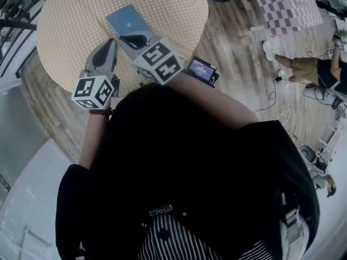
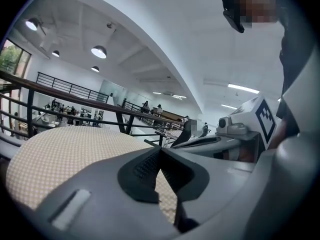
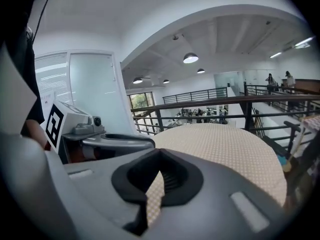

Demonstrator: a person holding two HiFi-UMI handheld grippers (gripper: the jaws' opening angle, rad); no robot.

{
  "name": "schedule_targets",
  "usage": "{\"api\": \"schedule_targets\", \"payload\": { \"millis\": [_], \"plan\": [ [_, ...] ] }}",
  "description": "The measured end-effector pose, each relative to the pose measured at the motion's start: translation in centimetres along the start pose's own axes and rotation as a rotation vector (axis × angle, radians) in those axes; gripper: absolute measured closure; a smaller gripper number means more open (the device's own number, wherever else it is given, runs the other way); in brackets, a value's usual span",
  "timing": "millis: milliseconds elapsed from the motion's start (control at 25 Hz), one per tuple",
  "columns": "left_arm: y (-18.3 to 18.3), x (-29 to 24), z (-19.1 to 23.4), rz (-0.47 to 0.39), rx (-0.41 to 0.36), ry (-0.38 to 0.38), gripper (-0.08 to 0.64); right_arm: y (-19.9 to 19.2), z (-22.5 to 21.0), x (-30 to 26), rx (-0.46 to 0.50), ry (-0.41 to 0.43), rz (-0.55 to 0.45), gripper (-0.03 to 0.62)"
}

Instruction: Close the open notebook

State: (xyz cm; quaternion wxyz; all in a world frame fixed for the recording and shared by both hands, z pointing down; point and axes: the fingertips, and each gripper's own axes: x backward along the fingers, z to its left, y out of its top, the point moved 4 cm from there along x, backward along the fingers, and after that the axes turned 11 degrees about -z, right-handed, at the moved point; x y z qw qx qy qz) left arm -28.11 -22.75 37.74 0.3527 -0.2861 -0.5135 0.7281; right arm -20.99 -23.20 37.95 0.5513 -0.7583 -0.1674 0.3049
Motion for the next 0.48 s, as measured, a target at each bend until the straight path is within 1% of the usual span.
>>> {"api": "schedule_targets", "payload": {
  "millis": [240,480],
  "plan": [
    [-0.99,0.05,-0.14,0.020,0.005,-0.015,0.557,-0.07,0.03,0.16,0.025,-0.012,-0.004,0.592],
    [-0.74,-0.44,-0.35,0.016,0.008,-0.014,0.557,0.05,0.54,0.61,0.078,0.003,0.015,0.591]
  ]
}}
